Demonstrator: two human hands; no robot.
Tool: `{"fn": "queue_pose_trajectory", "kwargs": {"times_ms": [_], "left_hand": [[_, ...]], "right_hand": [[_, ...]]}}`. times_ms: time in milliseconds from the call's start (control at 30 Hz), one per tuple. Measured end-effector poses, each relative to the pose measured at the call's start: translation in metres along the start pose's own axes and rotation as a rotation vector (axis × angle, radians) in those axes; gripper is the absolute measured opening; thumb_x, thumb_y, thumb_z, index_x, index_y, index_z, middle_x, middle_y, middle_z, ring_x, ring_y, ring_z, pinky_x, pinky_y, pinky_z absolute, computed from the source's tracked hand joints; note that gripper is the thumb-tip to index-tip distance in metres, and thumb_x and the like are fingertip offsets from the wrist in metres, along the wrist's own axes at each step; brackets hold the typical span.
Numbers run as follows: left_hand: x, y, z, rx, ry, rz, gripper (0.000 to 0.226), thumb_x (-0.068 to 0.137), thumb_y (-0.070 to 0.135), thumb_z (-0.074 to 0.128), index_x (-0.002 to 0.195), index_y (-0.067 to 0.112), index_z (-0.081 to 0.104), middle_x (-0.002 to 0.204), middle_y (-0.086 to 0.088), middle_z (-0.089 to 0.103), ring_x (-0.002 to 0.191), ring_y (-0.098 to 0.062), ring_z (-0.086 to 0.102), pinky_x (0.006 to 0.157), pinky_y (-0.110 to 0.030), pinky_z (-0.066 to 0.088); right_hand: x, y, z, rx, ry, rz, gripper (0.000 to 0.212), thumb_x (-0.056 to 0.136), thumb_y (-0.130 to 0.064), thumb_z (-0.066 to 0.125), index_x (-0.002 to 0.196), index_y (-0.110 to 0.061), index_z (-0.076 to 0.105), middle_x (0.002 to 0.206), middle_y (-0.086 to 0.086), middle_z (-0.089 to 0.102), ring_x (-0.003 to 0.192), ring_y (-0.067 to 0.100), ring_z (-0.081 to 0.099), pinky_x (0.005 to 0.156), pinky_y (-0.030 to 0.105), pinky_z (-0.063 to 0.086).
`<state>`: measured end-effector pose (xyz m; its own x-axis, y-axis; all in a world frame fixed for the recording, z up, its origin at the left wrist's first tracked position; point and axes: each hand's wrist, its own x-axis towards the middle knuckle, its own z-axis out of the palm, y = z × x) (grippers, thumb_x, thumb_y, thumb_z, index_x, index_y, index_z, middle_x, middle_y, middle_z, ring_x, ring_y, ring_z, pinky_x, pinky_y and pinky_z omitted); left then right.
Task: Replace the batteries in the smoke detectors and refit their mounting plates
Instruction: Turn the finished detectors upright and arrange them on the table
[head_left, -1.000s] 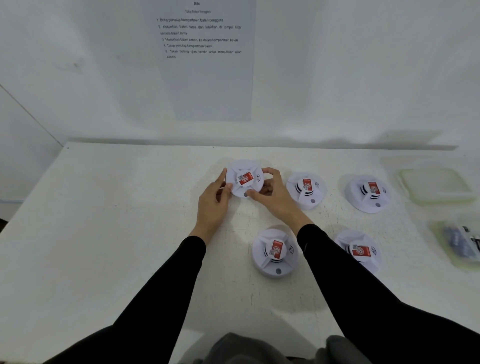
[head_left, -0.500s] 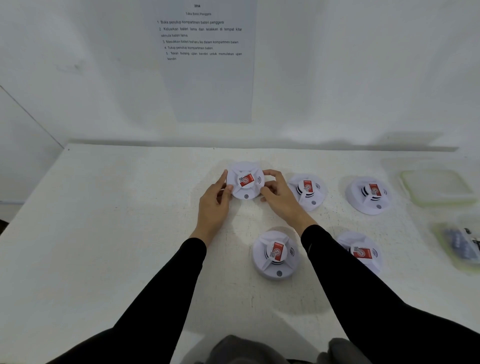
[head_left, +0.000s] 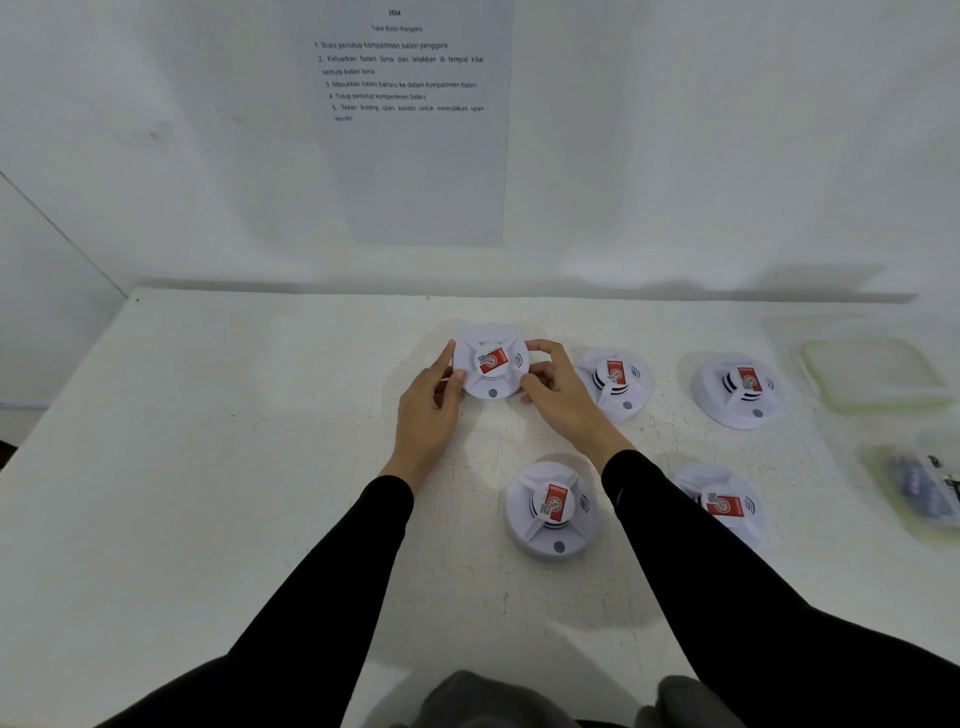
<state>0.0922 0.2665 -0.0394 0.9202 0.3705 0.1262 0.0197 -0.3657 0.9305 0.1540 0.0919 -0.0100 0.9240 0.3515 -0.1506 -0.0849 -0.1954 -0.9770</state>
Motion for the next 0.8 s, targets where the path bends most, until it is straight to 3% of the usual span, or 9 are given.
{"fn": "queue_pose_trajectory", "kwargs": {"times_ms": [667, 800], "left_hand": [[0.0003, -0.0006, 0.0009, 0.010, 0.007, -0.010, 0.044, 0.102, 0.029, 0.053, 0.146, 0.024, 0.048, 0.108, 0.004, 0.068, 0.101, -0.016, 0.064, 0.095, -0.039, 0.053], [0.0008, -0.0015, 0.0015, 0.012, 0.003, -0.010, 0.044, 0.102, 0.029, 0.053, 0.145, 0.025, 0.048, 0.106, 0.013, 0.065, 0.104, -0.016, 0.064, 0.096, -0.040, 0.054]], "right_hand": [[-0.0007, -0.0007, -0.0006, -0.018, -0.002, -0.001, 0.031, 0.096, -0.023, 0.054, 0.124, -0.032, 0.043, 0.108, 0.015, 0.066, 0.089, 0.016, 0.063, 0.090, 0.035, 0.052], [-0.0015, -0.0008, -0.0006, -0.009, 0.003, -0.004, 0.030, 0.096, -0.023, 0.055, 0.123, -0.033, 0.044, 0.106, 0.014, 0.066, 0.086, 0.014, 0.063, 0.089, 0.033, 0.052]]}}
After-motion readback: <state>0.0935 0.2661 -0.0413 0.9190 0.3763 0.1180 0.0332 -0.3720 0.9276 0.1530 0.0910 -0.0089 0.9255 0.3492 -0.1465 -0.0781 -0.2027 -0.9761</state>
